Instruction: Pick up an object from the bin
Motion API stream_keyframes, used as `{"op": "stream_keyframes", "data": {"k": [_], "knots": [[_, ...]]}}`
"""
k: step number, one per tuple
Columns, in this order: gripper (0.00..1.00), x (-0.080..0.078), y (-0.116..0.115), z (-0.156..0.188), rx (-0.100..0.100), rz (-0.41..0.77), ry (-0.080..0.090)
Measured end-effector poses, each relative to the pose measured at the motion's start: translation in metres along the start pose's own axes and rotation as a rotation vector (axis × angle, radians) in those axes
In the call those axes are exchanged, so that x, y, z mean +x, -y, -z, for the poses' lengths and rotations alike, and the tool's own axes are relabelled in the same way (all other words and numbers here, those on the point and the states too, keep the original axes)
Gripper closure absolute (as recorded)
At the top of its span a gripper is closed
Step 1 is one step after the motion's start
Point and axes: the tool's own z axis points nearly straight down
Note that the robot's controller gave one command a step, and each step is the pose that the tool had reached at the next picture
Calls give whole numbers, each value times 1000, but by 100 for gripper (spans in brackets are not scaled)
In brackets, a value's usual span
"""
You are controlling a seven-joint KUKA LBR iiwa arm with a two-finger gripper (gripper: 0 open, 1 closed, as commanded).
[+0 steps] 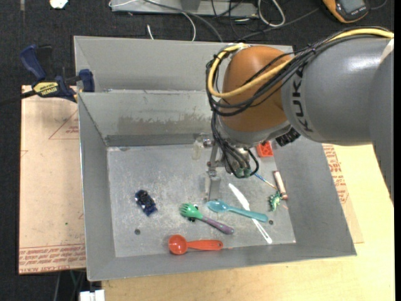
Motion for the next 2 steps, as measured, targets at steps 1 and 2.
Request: {"op": "stream_keyframes", "data": {"k": [1, 2], "knots": [[0, -2, 0, 5, -1, -2, 8], [0, 18, 29, -49, -1, 62, 12]]}}
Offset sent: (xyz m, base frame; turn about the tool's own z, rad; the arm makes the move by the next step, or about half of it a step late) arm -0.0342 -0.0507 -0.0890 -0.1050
